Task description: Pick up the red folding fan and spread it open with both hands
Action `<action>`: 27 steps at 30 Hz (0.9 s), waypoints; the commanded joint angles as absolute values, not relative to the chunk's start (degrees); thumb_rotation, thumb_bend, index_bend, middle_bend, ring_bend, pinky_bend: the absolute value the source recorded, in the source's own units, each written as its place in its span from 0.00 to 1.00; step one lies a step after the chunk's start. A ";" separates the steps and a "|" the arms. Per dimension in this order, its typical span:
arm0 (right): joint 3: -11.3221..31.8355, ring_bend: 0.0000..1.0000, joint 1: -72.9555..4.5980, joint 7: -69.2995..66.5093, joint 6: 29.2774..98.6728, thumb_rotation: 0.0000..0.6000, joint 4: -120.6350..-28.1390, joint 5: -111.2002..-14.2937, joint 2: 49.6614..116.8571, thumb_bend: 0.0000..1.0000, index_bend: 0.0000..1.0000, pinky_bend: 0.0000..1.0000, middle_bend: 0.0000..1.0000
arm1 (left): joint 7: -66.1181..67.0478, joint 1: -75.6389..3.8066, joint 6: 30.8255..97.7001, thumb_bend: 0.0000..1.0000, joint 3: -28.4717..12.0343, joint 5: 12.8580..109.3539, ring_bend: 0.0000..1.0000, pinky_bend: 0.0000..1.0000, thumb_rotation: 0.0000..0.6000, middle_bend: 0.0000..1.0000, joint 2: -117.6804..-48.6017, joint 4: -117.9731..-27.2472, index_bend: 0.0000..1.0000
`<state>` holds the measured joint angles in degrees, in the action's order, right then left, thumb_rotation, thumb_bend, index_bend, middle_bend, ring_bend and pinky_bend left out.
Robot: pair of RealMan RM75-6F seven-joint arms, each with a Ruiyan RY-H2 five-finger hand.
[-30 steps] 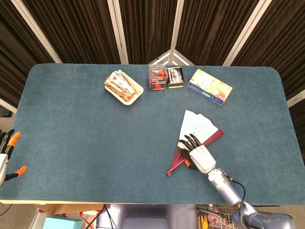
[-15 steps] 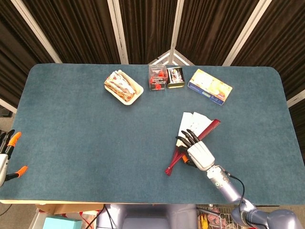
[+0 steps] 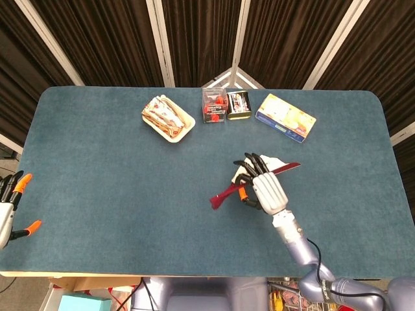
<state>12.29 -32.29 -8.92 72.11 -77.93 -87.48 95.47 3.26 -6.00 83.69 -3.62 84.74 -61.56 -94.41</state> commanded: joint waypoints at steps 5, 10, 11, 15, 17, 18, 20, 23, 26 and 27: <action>21.91 0.02 -34.71 3.99 68.19 1.00 -94.07 -73.00 91.36 0.67 0.68 0.00 0.24 | 5.94 -9.97 80.48 0.06 -6.18 84.46 0.00 0.00 1.00 0.00 -60.12 -97.36 0.00; 24.82 0.02 -36.24 9.69 68.00 1.00 -99.01 -66.62 91.19 0.67 0.69 0.00 0.24 | 9.61 -14.15 77.47 0.11 -8.98 83.49 0.00 0.00 1.00 0.00 -60.32 -98.90 0.04; 25.34 0.02 -36.74 10.85 68.05 1.00 -99.50 -65.60 91.29 0.67 0.70 0.00 0.25 | 10.42 -15.14 76.61 0.12 -9.60 82.96 0.00 0.00 1.00 0.00 -60.61 -99.23 0.04; 27.24 0.02 -38.77 13.85 68.22 1.00 -100.47 -62.30 92.12 0.67 0.70 0.00 0.25 | 13.23 -18.71 73.60 0.14 -11.72 80.67 0.00 0.00 1.00 0.00 -62.31 -100.82 0.06; 28.28 0.02 -39.81 14.87 68.40 1.00 -101.15 -60.50 92.67 0.67 0.70 0.00 0.25 | 15.02 -20.72 72.12 0.16 -12.73 79.42 0.00 0.00 1.00 0.00 -63.89 -100.96 0.07; 28.56 0.02 -40.11 15.24 68.48 1.00 -101.39 -59.91 92.81 0.67 0.70 0.00 0.25 | 15.56 -21.49 71.50 0.17 -13.05 78.96 0.00 0.00 1.00 0.00 -64.59 -100.92 0.07; 29.15 0.02 -40.98 16.63 68.91 1.00 -102.07 -58.35 93.22 0.67 0.71 0.00 0.25 | 16.89 -23.39 69.89 0.17 -13.88 77.09 0.00 0.00 1.00 0.00 -66.63 -100.84 0.08; 29.95 0.02 -42.21 18.88 70.24 1.00 -102.71 -56.43 94.16 0.68 0.72 0.00 0.26 | 18.73 -25.95 67.88 0.17 -14.84 74.38 0.00 0.00 1.00 0.00 -69.83 -100.31 0.08; 30.67 0.02 -43.43 21.13 71.96 1.00 -102.86 -54.95 95.27 0.68 0.72 0.00 0.26 | 20.45 -28.03 66.82 0.18 -15.24 72.56 0.00 0.00 1.00 0.00 -73.23 -99.08 0.09; 31.08 0.02 -43.95 21.82 72.50 1.00 -102.84 -54.39 95.67 0.68 0.72 0.00 0.26 | 20.96 -28.59 66.61 0.18 -15.28 71.97 0.00 0.00 1.00 0.00 -74.35 -98.59 0.09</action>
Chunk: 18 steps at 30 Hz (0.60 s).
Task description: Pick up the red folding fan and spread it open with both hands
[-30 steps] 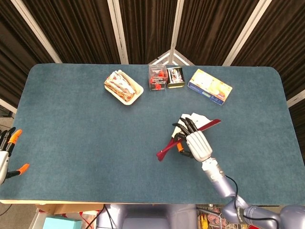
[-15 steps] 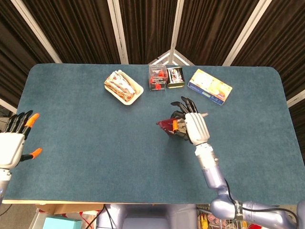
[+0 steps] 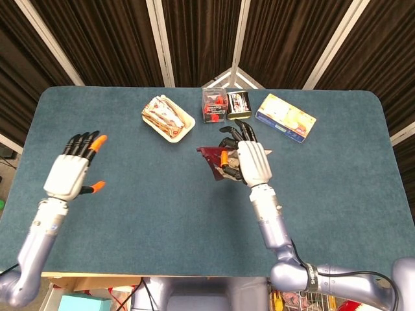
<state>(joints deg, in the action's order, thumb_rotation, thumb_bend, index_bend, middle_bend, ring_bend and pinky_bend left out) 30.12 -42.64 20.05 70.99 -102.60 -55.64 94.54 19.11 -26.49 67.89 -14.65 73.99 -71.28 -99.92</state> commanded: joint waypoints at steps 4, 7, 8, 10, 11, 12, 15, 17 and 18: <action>32.05 0.02 -45.59 23.69 73.83 1.00 -102.39 -53.40 96.64 0.68 0.72 0.00 0.26 | 22.27 -30.42 65.77 0.19 -15.22 70.32 0.00 0.00 1.00 0.00 -77.90 -96.94 0.11; 33.28 0.02 -46.83 24.24 74.60 1.00 -102.14 -52.53 97.40 0.68 0.72 0.00 0.27 | 22.77 -31.98 65.04 0.20 -15.42 69.38 0.00 0.00 1.00 0.00 -80.68 -95.21 0.12; 33.60 0.02 -47.16 24.38 74.79 1.00 -102.19 -52.24 97.59 0.68 0.72 0.00 0.27 | 22.90 -32.40 64.84 0.20 -15.52 69.06 0.00 0.00 1.00 0.00 -81.39 -94.76 0.12; 34.21 0.02 -47.98 25.03 75.43 1.00 -102.23 -51.50 98.03 0.68 0.72 0.00 0.27 | 23.20 -33.50 64.55 0.24 -15.89 68.27 0.00 0.00 1.00 0.00 -83.23 -93.62 0.14; 34.49 0.02 -48.35 25.29 75.78 1.00 -102.34 -51.19 98.25 0.68 0.72 0.00 0.27 | 23.26 -33.99 64.46 0.25 -16.07 67.90 0.00 0.00 1.00 0.00 -84.06 -93.16 0.15; 34.68 0.02 -48.67 25.58 76.08 1.00 -102.49 -50.89 98.41 0.68 0.72 0.00 0.27 | 23.12 -34.54 64.21 0.28 -16.32 67.40 0.00 0.00 1.00 0.00 -84.96 -92.81 0.16; 35.08 0.02 -49.41 26.37 76.81 1.00 -102.91 -50.27 98.68 0.69 0.72 0.00 0.27 | 22.76 -35.73 63.87 0.32 -16.96 66.33 0.00 0.00 1.00 0.00 -86.99 -92.11 0.18; 35.47 0.02 -49.87 26.75 77.36 1.00 -103.47 -49.56 98.86 0.69 0.72 0.00 0.27 | 22.41 -36.72 63.73 0.33 -17.61 65.31 0.00 0.00 1.00 0.00 -88.83 -91.47 0.19; 35.54 0.02 -49.99 26.91 77.54 1.00 -103.64 -49.37 98.86 0.69 0.72 0.00 0.27 | 22.27 -37.06 63.68 0.33 -17.86 64.92 0.00 0.00 1.00 0.00 -89.45 -91.38 0.20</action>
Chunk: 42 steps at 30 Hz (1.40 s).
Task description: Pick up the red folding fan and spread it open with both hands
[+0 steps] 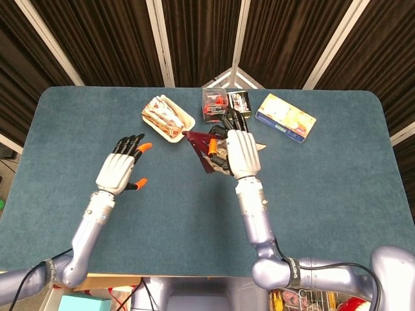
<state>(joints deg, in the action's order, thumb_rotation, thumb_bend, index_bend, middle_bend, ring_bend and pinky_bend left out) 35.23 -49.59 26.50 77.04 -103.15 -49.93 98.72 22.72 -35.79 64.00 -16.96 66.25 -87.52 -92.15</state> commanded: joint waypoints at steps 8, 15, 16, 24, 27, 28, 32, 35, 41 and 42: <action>36.23 0.02 -50.84 27.77 79.32 1.00 -105.26 -47.49 98.77 0.69 0.73 0.00 0.27 | 21.03 -39.93 63.14 0.38 -19.84 60.82 0.00 0.00 1.00 0.00 -94.56 -91.26 0.27; 37.39 0.02 -51.58 28.03 80.74 1.00 -106.62 -45.39 98.91 0.69 0.74 0.00 0.28 | 19.85 -41.62 62.68 0.38 -21.08 58.27 0.00 0.00 1.00 0.00 -96.50 -92.69 0.27; 37.90 0.02 -51.88 27.98 81.01 1.00 -106.63 -44.87 99.11 0.69 0.74 0.00 0.28 | 20.07 -41.72 62.98 0.38 -20.97 58.31 0.00 0.00 1.00 0.00 -96.55 -92.91 0.27; 44.03 0.02 -54.95 27.45 84.84 1.00 -108.54 -37.26 102.29 0.69 0.74 0.00 0.28 | 20.50 -42.64 63.80 0.38 -21.11 57.37 0.00 0.00 1.00 0.00 -97.01 -93.66 0.28; 45.29 0.02 -55.98 27.96 86.51 1.00 -109.41 -34.83 103.13 0.69 0.74 0.00 0.28 | 20.93 -43.29 63.70 0.38 -21.25 56.36 0.00 0.00 1.00 0.00 -97.41 -94.09 0.30; 45.59 0.02 -56.25 28.04 86.93 1.00 -109.60 -34.16 103.35 0.69 0.74 0.00 0.28 | 21.10 -43.52 63.83 0.38 -21.30 56.20 0.00 0.00 1.00 0.00 -97.62 -94.18 0.30; 46.28 0.02 -57.00 28.03 88.09 1.00 -110.37 -32.45 104.04 0.69 0.74 0.00 0.28 | 21.20 -44.36 64.25 0.38 -21.63 55.87 0.00 0.00 1.00 0.00 -98.79 -94.43 0.33; 46.30 0.02 -57.48 28.13 88.85 1.00 -110.89 -31.86 104.30 0.69 0.74 0.00 0.28 | 21.78 -45.14 64.65 0.42 -21.75 55.30 0.00 0.00 1.00 0.00 -99.94 -94.29 0.39; 46.39 0.02 -58.07 28.24 89.73 1.00 -112.04 -31.39 104.25 0.69 0.74 0.00 0.28 | 22.86 -45.80 66.23 0.56 -21.29 54.76 0.00 0.00 1.00 0.05 -102.04 -94.23 0.57; 46.40 0.02 -58.16 28.30 89.81 1.00 -112.25 -31.30 104.15 0.69 0.74 0.00 0.28 | 23.09 -45.82 66.63 0.57 -21.14 54.78 0.00 0.00 1.00 0.06 -102.29 -94.18 0.61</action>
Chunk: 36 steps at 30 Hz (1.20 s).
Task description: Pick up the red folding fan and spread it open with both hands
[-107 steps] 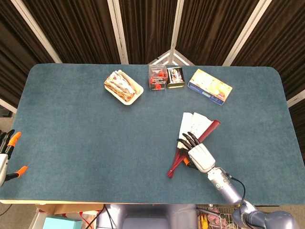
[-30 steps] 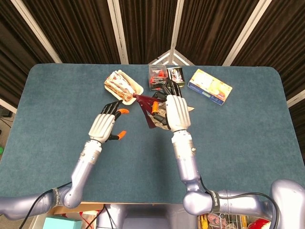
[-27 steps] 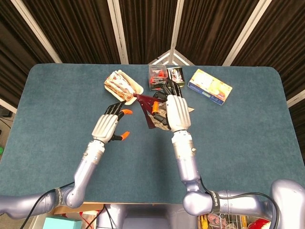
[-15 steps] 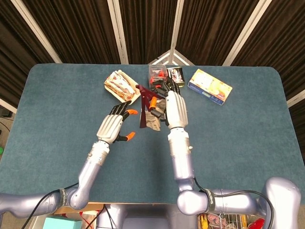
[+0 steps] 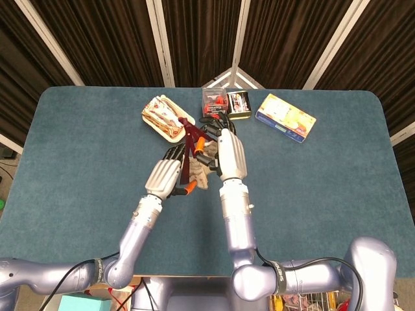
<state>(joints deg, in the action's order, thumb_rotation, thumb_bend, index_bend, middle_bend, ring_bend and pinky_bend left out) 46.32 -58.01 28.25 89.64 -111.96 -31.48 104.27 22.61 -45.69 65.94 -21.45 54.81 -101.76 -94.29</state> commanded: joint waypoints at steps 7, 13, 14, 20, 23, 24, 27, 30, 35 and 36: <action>46.42 0.02 -57.82 28.26 90.43 1.00 -113.05 -30.71 103.00 0.69 0.75 0.00 0.28 | 23.20 -45.25 68.30 0.60 -20.68 55.19 0.00 0.00 1.00 0.07 -101.99 -94.74 0.67; 45.95 0.02 -56.84 28.12 90.20 1.00 -112.75 -30.50 101.37 0.69 0.75 0.00 0.28 | 22.85 -44.41 68.91 0.60 -20.96 55.24 0.00 0.00 1.00 0.07 -99.78 -95.61 0.68; 45.59 0.02 -56.55 28.15 90.10 1.00 -112.69 -30.70 100.94 0.69 0.75 0.00 0.29 | 22.76 -44.25 68.92 0.60 -21.02 55.21 0.00 0.00 1.00 0.07 -99.22 -95.91 0.68; 43.80 0.02 -54.84 27.75 89.27 1.00 -111.91 -32.43 98.46 0.69 0.75 0.00 0.29 | 23.20 -43.27 69.07 0.60 -21.03 55.07 0.00 0.00 1.00 0.07 -95.50 -97.77 0.68; 42.76 0.02 -53.66 27.52 88.67 1.00 -111.69 -33.31 96.85 0.69 0.75 0.00 0.29 | 23.34 -42.77 69.09 0.60 -21.13 54.91 0.00 0.00 1.00 0.07 -93.35 -98.87 0.68; 42.43 0.02 -53.36 27.43 88.51 1.00 -111.68 -33.58 96.49 0.69 0.75 0.00 0.29 | 23.36 -42.62 69.16 0.60 -21.16 54.89 0.00 0.00 1.00 0.07 -92.84 -99.10 0.68; 40.96 0.02 -51.72 26.70 88.03 1.00 -111.60 -34.77 94.89 0.69 0.75 0.00 0.29 | 23.33 -42.09 69.25 0.60 -21.20 54.92 0.00 0.00 1.00 0.07 -90.72 -100.01 0.68; 39.76 0.02 -50.24 25.89 87.57 1.00 -111.40 -35.74 93.48 0.69 0.75 0.00 0.29 | 23.26 -41.54 69.32 0.60 -21.17 55.02 0.00 0.00 1.00 0.07 -88.58 -100.57 0.68; 37.45 0.02 -47.94 24.68 86.54 1.00 -110.15 -38.09 91.08 0.69 0.75 0.00 0.29 | 22.67 -40.72 69.36 0.60 -21.35 54.90 0.00 0.00 1.00 0.07 -85.58 -100.84 0.68; 37.03 0.02 -47.59 24.44 86.35 1.00 -109.95 -38.60 90.73 0.69 0.75 0.00 0.29 | 22.59 -40.61 69.38 0.60 -21.41 54.87 0.00 0.00 1.00 0.07 -85.14 -100.78 0.68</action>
<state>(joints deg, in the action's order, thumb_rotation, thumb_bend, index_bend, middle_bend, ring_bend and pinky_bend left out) 37.65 -48.17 24.89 86.72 -110.38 -37.93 91.21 22.78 -40.88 69.35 -21.32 54.92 -85.66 -100.76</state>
